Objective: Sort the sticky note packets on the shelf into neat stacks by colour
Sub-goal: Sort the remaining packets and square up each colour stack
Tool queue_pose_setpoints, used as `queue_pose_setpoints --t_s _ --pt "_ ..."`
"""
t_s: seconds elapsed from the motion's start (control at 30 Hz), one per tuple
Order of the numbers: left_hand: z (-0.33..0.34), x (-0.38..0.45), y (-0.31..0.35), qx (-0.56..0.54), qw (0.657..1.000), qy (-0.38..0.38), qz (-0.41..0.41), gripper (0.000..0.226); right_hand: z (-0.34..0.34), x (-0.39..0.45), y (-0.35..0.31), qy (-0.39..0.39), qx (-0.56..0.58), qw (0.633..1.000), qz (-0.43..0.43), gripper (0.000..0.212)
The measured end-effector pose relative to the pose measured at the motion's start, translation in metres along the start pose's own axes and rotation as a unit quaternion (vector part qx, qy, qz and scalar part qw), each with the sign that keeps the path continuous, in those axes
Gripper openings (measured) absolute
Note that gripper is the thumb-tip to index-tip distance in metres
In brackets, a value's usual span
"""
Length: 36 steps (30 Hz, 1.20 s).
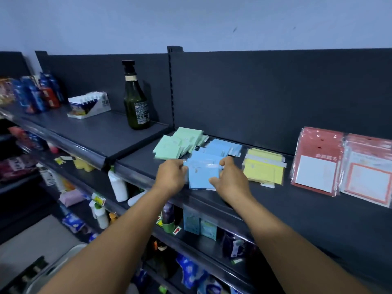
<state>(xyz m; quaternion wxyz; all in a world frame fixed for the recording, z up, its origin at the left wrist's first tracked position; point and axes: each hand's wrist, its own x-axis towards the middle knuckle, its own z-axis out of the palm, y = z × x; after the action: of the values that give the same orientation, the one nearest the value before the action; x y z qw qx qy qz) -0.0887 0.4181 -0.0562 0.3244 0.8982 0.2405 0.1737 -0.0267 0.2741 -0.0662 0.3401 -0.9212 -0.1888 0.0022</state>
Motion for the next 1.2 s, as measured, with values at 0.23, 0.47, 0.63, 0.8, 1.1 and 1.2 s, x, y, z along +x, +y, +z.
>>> queue_pose_setpoints --t_s 0.23,0.47,0.63,0.8,1.1,1.2 --pt "0.01 0.023 -0.006 0.093 0.986 -0.12 0.063 0.03 0.01 0.013 -0.021 0.019 -0.073 0.995 0.062 0.055" --pt "0.013 0.053 -0.007 0.119 0.98 -0.129 0.099 0.038 0.021 0.022 -0.031 0.047 -0.088 0.99 0.102 0.055" --pt "0.013 0.05 -0.013 0.137 0.971 -0.113 0.161 0.055 0.023 0.012 -0.033 0.058 -0.103 0.988 0.103 0.072" --pt "0.01 0.034 -0.004 0.185 0.934 -0.116 0.282 0.071 0.016 -0.013 -0.03 0.073 -0.16 0.981 0.086 0.071" --pt "0.03 -0.014 0.038 0.186 0.879 -0.184 0.398 0.067 -0.025 -0.073 0.005 0.098 -0.212 0.959 0.161 0.079" --pt "0.042 -0.035 0.06 0.171 0.867 -0.189 0.429 0.066 -0.045 -0.096 0.021 0.117 -0.213 0.951 0.192 0.077"
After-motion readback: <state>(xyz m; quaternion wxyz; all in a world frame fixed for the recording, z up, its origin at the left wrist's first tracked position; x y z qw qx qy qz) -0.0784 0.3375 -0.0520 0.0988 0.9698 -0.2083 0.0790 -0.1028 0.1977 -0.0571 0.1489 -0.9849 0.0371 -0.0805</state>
